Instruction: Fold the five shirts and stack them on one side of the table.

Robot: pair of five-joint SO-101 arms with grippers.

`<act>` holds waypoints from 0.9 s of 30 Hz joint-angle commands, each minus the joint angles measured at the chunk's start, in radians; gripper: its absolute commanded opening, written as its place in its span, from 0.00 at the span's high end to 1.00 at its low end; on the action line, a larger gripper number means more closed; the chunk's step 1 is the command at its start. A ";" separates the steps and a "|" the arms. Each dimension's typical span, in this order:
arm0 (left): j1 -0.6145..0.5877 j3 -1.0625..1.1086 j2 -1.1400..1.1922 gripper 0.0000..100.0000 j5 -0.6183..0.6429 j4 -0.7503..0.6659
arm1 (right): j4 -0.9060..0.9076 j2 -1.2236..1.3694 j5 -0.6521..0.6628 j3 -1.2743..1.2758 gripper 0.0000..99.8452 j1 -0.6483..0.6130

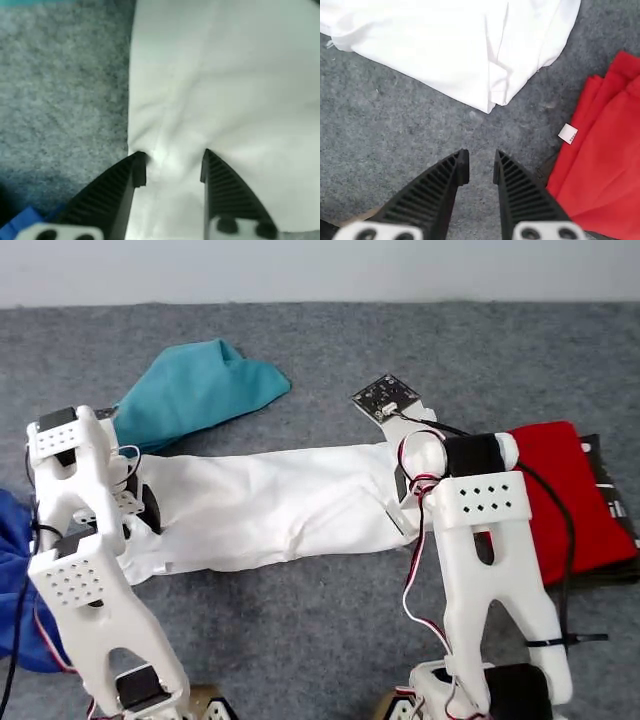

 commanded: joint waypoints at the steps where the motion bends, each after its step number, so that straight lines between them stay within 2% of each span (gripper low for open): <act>1: -0.009 -0.018 -0.002 0.82 0.006 -0.009 | -0.007 -0.031 0.005 -0.005 0.90 0.001; 4: -0.006 -0.024 -0.002 0.85 0.006 -0.003 | -0.007 -0.031 0.005 -0.005 0.90 0.001; 8: -0.006 -0.024 -0.003 0.99 0.006 0.000 | -0.007 -0.031 0.005 -0.005 0.90 -0.002; 17: -0.041 -0.093 -0.048 0.99 0.012 0.025 | -0.007 -0.031 0.005 -0.005 0.90 -0.005; 23: -0.161 -0.188 -0.184 0.99 0.011 0.064 | -0.007 -0.038 0.003 -0.005 0.90 -0.005; 27: -0.235 -0.160 -0.311 0.99 0.006 0.064 | -0.007 -0.041 0.003 -0.005 0.90 -0.005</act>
